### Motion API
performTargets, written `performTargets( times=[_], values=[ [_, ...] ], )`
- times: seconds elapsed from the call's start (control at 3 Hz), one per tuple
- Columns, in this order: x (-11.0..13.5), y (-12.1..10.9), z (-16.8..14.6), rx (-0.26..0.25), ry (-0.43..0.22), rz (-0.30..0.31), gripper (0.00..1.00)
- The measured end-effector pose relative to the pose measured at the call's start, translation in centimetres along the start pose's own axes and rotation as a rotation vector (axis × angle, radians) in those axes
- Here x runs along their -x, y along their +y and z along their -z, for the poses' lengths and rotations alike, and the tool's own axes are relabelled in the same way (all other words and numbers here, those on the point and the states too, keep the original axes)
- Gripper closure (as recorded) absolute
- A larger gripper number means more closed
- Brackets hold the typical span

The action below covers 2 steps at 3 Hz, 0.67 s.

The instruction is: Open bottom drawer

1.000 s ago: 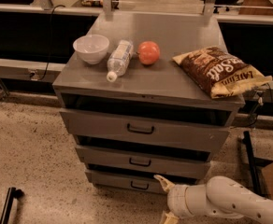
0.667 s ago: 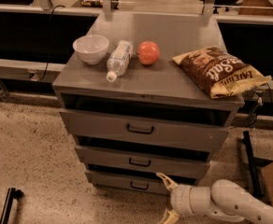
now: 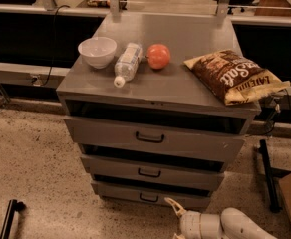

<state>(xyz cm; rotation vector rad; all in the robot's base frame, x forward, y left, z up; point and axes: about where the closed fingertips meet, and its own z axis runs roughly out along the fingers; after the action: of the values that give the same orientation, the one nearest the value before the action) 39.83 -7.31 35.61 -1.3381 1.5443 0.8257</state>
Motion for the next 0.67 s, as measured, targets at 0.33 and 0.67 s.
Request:
performTargets(
  times=[0.33, 0.67],
  values=[
    [0.1, 0.3, -0.4, 0.012, 0.008, 0.0, 0.0],
    [-1.8, 0.7, -1.5, 0.041, 0.127, 0.009, 0.0]
  ],
)
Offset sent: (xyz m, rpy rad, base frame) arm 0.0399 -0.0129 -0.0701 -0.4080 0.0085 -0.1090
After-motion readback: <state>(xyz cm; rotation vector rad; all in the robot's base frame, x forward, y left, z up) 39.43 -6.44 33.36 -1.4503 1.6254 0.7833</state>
